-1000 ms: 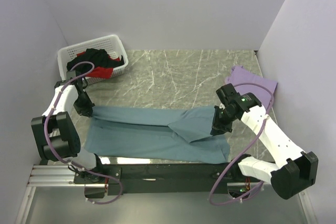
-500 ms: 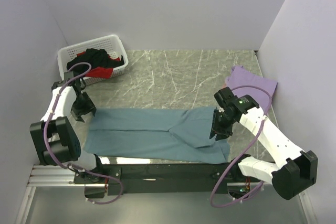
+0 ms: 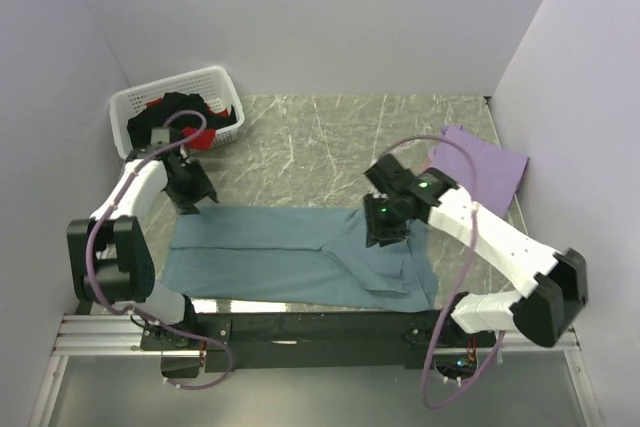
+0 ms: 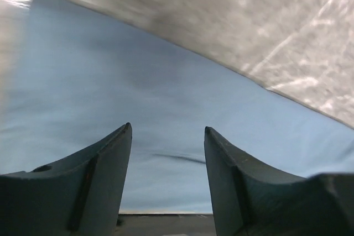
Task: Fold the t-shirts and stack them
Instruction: Fold the tshirt
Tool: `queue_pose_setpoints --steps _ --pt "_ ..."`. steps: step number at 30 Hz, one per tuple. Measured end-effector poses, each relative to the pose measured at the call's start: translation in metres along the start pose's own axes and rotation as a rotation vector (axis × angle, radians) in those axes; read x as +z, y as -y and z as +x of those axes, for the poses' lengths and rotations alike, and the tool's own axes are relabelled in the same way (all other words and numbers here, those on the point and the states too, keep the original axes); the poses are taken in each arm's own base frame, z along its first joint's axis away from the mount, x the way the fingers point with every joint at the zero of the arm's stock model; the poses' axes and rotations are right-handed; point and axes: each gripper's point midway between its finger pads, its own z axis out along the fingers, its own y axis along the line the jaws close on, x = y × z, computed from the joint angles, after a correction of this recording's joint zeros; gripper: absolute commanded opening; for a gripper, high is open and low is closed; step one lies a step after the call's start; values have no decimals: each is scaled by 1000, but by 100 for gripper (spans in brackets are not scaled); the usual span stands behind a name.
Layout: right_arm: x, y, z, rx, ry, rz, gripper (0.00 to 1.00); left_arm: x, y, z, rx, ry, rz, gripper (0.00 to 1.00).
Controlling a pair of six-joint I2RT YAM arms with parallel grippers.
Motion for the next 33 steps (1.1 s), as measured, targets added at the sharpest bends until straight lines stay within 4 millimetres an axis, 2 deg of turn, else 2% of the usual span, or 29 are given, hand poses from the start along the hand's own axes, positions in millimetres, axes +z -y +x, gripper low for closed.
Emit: queue_pose_setpoints --steps 3,6,10,14,18,25,33 --pt "22 -23 4 -109 -46 -36 40 27 14 24 -30 -102 75 57" --pt "42 -47 14 -219 -96 -99 40 41 13 41 -64 -178 89 57" --pt "63 -66 37 -335 -181 -156 40 45 16 41 -67 -188 101 58" --pt "82 -73 59 -406 -268 -175 40 50 16 39 -60 -184 104 59" --pt "98 -64 69 -413 -329 -132 40 60 15 39 -58 -195 98 58" --pt "116 -31 73 -363 -343 42 40 66 13 41 -58 -191 100 57" --pt "121 5 51 -261 -267 209 39 68 13 42 -57 -189 101 58"
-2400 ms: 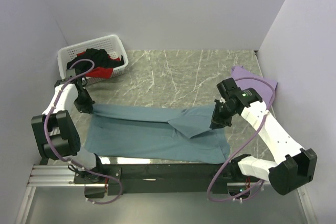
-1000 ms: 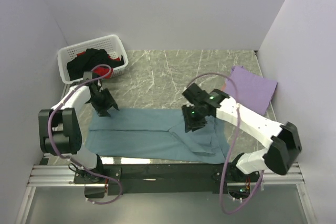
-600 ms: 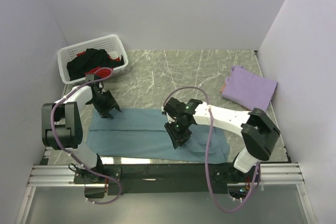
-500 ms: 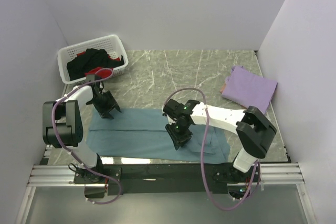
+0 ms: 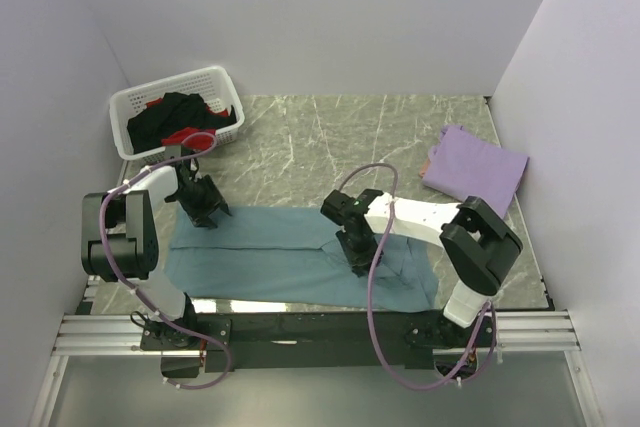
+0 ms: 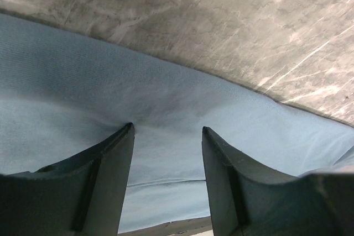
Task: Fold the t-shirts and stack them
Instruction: Fold the tshirt
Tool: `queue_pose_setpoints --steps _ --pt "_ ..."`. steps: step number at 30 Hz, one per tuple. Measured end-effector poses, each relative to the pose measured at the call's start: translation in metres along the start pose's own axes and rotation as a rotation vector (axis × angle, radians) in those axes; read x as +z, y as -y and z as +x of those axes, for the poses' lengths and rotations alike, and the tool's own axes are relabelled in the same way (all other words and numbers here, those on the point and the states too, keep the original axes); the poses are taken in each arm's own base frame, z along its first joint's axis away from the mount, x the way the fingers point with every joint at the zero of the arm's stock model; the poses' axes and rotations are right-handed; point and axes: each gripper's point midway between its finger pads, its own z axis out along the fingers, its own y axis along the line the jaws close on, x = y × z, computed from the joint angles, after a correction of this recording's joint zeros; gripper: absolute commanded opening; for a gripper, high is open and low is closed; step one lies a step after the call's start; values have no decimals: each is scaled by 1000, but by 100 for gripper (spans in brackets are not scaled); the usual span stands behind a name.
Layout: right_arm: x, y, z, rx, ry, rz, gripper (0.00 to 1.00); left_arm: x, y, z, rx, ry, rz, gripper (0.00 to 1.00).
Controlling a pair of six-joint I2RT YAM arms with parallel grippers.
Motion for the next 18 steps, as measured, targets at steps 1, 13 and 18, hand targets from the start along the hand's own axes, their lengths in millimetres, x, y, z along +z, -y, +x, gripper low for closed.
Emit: queue_pose_setpoints --steps 1,13,18 --pt "1 4 -1 15 2 13 39 0 0 0 0 0 0 58" --pt "0 32 -16 61 81 124 37 0 1 0 0 0 4 58" --pt "-16 30 -22 62 145 101 36 1 1 1 0 4 14 59"
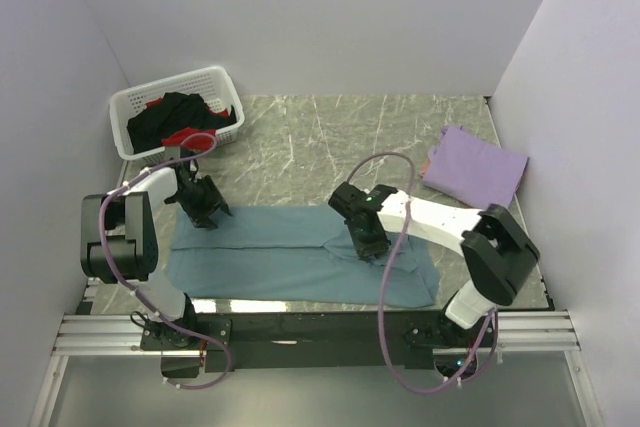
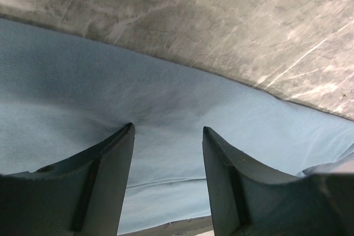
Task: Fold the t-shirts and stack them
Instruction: Fold the tshirt
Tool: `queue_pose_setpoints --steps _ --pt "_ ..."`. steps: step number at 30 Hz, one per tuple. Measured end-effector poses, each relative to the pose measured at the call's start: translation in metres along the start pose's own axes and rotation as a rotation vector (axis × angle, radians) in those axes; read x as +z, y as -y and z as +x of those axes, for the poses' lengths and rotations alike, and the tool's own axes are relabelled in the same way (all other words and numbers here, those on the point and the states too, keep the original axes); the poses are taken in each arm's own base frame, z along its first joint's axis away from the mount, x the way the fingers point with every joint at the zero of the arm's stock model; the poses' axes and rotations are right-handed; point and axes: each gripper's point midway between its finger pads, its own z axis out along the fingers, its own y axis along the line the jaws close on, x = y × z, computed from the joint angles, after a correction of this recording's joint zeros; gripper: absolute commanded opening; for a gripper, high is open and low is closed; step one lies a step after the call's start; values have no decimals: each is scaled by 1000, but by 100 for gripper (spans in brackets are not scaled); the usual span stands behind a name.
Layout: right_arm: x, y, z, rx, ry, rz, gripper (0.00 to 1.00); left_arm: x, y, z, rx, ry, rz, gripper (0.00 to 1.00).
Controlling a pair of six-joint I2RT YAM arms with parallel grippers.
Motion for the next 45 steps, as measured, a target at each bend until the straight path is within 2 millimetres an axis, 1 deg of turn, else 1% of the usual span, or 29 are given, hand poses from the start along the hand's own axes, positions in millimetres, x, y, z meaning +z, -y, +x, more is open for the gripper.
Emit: queue_pose_setpoints --steps 4,6,8,12,15,18,24,31,39,42,45 --pt "-22 -8 -7 -3 74 -77 34 0 0 1 3 7 8 58" --pt "-28 -15 -8 -15 93 -113 33 0 0 2 3 7 12 58" --pt "-28 -20 -7 -32 89 -139 32 0 0 2 2 7 14 58" --pt "-25 -27 -5 -52 74 -166 31 -1 -1 4 3 10 16 58" --pt "-18 -29 -4 -65 56 -165 30 -1 -1 5 3 11 17 58" --pt "-9 -29 1 -76 30 -154 30 -1 -2 5 2 11 18 59" --pt "4 -26 10 -86 -11 -135 30 -1 -2 6 2 12 19 59" --pt "15 -25 18 -93 -42 -125 34 -1 -2 6 2 12 19 59" --pt "18 -23 17 -87 -38 -108 36 -1 -2 6 3 12 19 59" --pt "19 -23 16 -82 -36 -103 33 -1 -2 6 3 12 19 59" --pt "20 -22 16 -76 -32 -97 27 -1 -2 6 4 12 19 59"
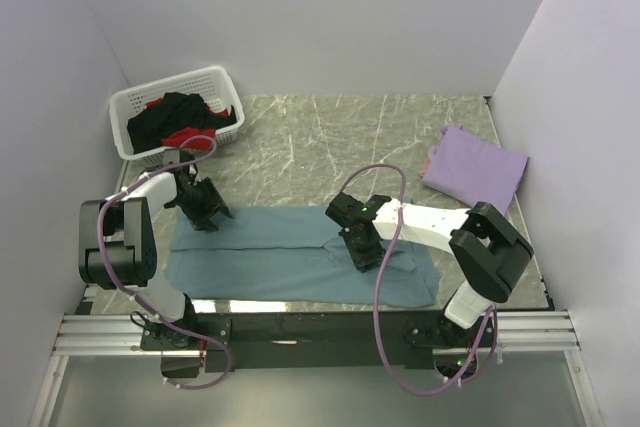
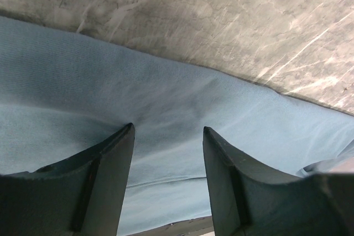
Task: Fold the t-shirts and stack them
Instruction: Fold the tshirt
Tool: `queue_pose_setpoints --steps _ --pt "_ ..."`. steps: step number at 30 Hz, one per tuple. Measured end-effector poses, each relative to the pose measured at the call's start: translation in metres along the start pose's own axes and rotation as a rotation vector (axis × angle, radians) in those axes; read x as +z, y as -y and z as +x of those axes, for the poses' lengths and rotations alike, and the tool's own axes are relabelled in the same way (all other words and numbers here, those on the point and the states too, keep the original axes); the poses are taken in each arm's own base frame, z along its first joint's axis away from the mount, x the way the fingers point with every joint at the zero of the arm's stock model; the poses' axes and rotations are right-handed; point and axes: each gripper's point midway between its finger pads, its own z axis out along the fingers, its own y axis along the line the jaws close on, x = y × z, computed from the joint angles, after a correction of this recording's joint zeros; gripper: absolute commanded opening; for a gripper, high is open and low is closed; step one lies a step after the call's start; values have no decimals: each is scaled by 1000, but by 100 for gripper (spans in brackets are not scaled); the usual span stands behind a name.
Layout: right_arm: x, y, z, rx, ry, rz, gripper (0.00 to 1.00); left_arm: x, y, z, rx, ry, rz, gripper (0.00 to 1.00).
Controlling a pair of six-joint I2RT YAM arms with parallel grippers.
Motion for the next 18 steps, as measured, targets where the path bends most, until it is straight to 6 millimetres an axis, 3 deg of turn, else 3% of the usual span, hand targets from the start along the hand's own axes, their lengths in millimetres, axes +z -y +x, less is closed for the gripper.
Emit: queue_pose_setpoints --steps 4,10,18 --pt "1 3 -1 8 4 9 15 0 0 0 0 0 1 59" --pt "0 4 0 15 3 14 6 0 0 0 1 -1 1 59" --pt "-14 3 -1 16 -21 21 8 0 0 1 10 -3 4 59"
